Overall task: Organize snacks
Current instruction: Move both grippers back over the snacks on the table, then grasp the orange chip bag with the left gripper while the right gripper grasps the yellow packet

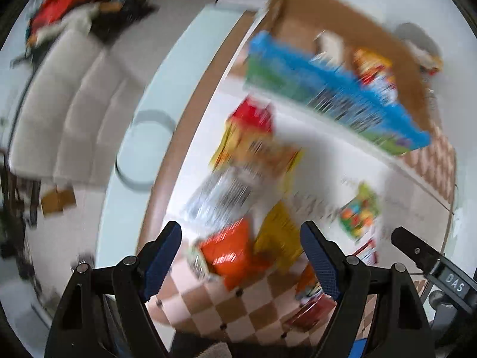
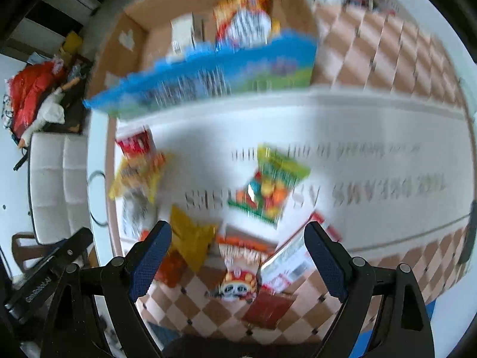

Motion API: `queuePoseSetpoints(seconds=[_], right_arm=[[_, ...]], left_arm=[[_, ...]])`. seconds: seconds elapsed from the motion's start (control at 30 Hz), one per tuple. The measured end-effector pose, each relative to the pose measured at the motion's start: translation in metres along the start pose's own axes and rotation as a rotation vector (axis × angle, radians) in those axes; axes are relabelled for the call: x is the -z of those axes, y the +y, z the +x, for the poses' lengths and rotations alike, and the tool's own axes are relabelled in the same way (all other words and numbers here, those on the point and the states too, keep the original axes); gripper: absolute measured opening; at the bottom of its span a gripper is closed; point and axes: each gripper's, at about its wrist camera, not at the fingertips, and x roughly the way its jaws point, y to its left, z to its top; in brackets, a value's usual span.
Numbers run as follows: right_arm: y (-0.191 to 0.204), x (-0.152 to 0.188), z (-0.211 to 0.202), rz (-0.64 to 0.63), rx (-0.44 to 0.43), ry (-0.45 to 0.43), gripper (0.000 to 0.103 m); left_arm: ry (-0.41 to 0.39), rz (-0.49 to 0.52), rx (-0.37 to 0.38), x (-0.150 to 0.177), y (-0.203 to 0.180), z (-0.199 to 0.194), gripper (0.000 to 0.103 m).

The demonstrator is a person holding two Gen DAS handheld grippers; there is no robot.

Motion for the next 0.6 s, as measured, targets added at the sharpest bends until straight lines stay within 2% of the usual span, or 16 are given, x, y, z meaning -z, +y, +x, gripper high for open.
queuePoseSetpoints(seconds=[0.13,0.27,0.37,0.6], right_arm=[[0.007,0.009,0.038,-0.039,-0.019,0.087,0.093],[0.025,0.014,0.058,-0.142,0.007,0.119,0.093],[0.04,0.016,0.062,-0.238,0.049,0.116,0.092],[0.067,0.012,0.068,-0.437,0.116,0.125,0.092]], left_arm=[[0.143,-0.105,0.018,0.02,0.028,0.046,0.081],[0.287,-0.244,0.113,0.044,0.048,0.09,0.081],[0.311,-0.313,0.181,0.052,0.048,0.106,0.081],[0.272,-0.298,0.129,0.056,0.03,0.118,0.081]])
